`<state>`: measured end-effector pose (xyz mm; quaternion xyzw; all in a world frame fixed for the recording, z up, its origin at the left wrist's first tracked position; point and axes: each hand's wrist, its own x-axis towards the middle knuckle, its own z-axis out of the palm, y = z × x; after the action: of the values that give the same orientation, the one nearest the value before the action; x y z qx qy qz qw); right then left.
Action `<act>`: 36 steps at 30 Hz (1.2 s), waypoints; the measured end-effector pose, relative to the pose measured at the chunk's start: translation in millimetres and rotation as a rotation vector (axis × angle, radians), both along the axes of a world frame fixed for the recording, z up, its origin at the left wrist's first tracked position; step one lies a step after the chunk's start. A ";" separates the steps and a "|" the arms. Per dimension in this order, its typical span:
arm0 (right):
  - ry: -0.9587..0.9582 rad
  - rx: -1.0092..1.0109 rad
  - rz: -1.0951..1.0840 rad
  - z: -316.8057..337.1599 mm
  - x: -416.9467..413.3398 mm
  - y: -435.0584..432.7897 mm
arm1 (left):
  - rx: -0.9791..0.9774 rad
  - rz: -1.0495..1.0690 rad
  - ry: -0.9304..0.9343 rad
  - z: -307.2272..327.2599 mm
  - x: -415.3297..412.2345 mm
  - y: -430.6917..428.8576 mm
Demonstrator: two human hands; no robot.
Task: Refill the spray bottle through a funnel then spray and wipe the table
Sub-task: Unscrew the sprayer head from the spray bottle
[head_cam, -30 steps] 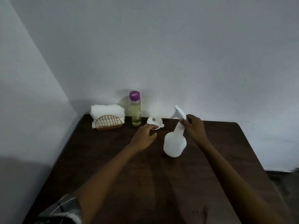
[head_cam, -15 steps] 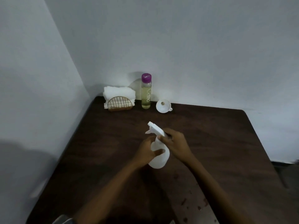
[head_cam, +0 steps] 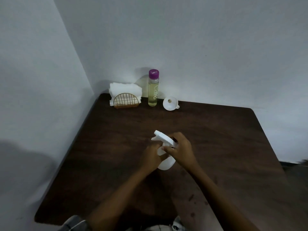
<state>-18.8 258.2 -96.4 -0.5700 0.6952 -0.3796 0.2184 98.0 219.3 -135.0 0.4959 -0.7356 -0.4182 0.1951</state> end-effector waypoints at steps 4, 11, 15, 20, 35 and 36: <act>0.008 0.029 -0.068 -5.6 0.3 0.3 | -0.050 -0.022 0.001 0.5 1.7 -2.0; 0.029 0.068 -0.028 -1.5 -2.0 -0.2 | -0.045 -0.058 0.014 -6.1 6.1 -3.3; 0.134 0.076 0.076 1.3 -7.3 -4.7 | -0.037 -0.042 0.002 -9.4 5.7 -2.5; 0.196 0.124 0.251 10.4 -15.3 -9.4 | 0.011 -0.049 0.034 -10.6 4.2 -3.2; -0.266 0.106 0.037 -12.4 -14.7 1.6 | -0.025 -0.060 0.027 -7.3 4.3 -4.1; -0.287 0.105 0.017 -14.5 -14.2 1.8 | -0.035 -0.060 0.024 -6.9 4.8 -4.2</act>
<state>-33.1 260.0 -110.9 -0.5034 0.6710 -0.4185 0.3483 102.7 215.1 -141.8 0.4653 -0.7550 -0.4166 0.1999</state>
